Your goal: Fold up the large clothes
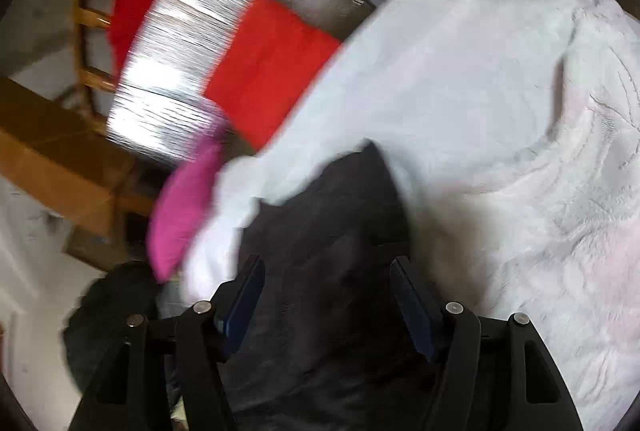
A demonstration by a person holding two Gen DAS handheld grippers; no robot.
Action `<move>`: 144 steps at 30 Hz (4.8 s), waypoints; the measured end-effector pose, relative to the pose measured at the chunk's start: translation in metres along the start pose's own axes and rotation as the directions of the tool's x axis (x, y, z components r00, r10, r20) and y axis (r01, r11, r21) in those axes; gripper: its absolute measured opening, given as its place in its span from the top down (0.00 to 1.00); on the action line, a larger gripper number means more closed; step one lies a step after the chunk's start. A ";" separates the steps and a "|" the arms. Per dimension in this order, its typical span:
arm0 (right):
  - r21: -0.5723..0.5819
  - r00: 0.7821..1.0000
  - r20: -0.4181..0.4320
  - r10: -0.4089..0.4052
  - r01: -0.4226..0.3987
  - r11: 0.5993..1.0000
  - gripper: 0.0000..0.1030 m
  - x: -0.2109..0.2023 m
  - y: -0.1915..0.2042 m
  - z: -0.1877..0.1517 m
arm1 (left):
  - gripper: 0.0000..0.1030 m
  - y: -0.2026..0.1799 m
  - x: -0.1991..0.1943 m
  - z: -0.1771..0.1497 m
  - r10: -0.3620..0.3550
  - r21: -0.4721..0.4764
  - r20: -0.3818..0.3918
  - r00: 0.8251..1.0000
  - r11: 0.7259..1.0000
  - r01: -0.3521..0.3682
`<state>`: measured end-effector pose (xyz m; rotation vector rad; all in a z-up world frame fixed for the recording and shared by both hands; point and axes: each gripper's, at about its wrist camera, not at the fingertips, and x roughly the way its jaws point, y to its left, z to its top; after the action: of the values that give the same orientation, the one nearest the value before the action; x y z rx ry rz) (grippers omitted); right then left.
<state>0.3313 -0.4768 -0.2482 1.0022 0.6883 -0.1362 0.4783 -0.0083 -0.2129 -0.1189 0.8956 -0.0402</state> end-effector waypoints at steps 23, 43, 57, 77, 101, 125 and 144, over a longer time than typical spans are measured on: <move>-0.392 0.948 -0.025 -0.316 0.282 0.876 0.33 0.032 0.054 -0.016 | 0.26 0.000 0.028 -0.022 -0.075 -0.004 -0.132 0.988 0.997 0.075; -0.412 0.939 -0.056 -0.339 0.288 0.864 0.37 0.034 0.024 -0.040 | 0.32 -0.020 0.014 -0.058 0.005 0.111 -0.107 0.994 0.994 0.007; -0.498 0.927 0.016 -0.376 0.333 0.801 0.27 0.029 0.062 -0.042 | 0.33 -0.041 0.001 -0.062 0.127 0.291 0.027 0.992 0.948 -0.129; -0.278 0.973 -0.053 -0.224 0.201 0.939 0.29 0.075 0.024 -0.008 | 0.33 -0.050 -0.008 -0.056 0.141 0.314 0.093 0.986 0.935 -0.163; -0.341 0.977 -0.038 -0.208 0.183 0.922 0.29 0.041 0.026 -0.015 | 0.42 -0.012 0.024 -0.036 -0.033 0.049 -0.111 0.993 0.998 0.039; -0.467 0.961 -0.006 -0.276 0.241 0.851 0.32 0.028 0.045 -0.031 | 0.34 -0.062 -0.058 -0.048 0.088 0.271 0.212 0.973 0.952 -0.144; -0.440 0.958 0.014 -0.286 0.262 0.859 0.32 0.039 0.048 -0.029 | 0.33 -0.064 -0.066 -0.048 0.095 0.268 0.218 0.971 0.951 -0.153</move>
<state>0.3684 -0.4192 -0.2465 0.4698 0.8632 -0.1945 0.4009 -0.0707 -0.1840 0.1987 0.6836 -0.0372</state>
